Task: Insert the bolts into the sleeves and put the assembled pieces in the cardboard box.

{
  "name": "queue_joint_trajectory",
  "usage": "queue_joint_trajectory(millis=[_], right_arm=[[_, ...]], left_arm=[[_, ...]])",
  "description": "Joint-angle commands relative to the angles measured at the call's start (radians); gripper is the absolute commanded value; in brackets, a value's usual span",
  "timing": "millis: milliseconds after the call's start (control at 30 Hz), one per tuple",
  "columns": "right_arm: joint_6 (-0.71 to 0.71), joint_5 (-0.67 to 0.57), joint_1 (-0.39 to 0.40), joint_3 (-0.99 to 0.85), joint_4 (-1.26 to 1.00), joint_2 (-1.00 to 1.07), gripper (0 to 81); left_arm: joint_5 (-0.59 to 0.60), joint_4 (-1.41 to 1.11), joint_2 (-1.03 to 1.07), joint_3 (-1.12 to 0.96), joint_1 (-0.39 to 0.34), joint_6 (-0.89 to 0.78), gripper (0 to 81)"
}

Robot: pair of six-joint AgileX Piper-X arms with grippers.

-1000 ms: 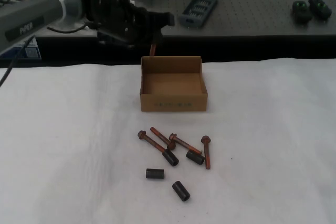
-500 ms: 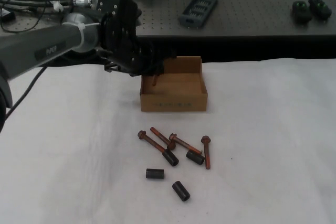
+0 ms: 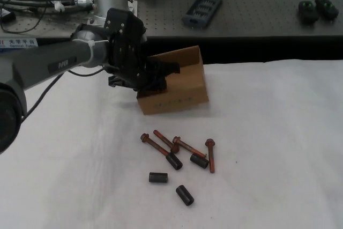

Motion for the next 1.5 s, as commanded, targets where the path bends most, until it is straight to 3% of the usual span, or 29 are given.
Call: queue_joint_trajectory(millis=[0,133,367,600,967,1133,1367,1467], right_arm=[[0.001,0.002,-0.005,-0.006,0.005,-0.008,2.5],[0.001,0.002,-0.005,-0.006,0.005,-0.008,2.5],[0.001,0.002,-0.005,-0.006,0.005,-0.008,2.5],[0.001,0.002,-0.005,-0.006,0.005,-0.008,2.5],[0.001,0.002,-0.005,-0.006,0.005,-0.008,2.5],[0.001,0.002,-0.005,-0.006,0.005,-0.008,2.5],[0.000,0.002,-0.005,-0.006,-0.018,-0.008,2.5],[0.000,0.000,-0.005,-0.006,-0.018,-0.008,2.5]], left_arm=[[-0.032,-0.027,0.001,-0.016,-0.004,-0.003,0.6],[-0.029,-0.057,0.001,-0.018,-0.004,-0.014,1.2],[-0.022,-0.057,0.001,-0.018,-0.004,-0.029,23.9],[0.008,-0.066,0.001,-0.018,-0.004,-0.051,24.3],[0.193,-0.084,-0.083,-0.072,-0.004,-0.036,24.3],[0.254,0.071,-0.217,-0.072,-0.009,0.100,24.3],[0.060,0.585,-0.337,-0.070,-0.074,0.706,20.9],[0.043,0.728,-0.339,-0.068,-0.118,0.910,21.0]])
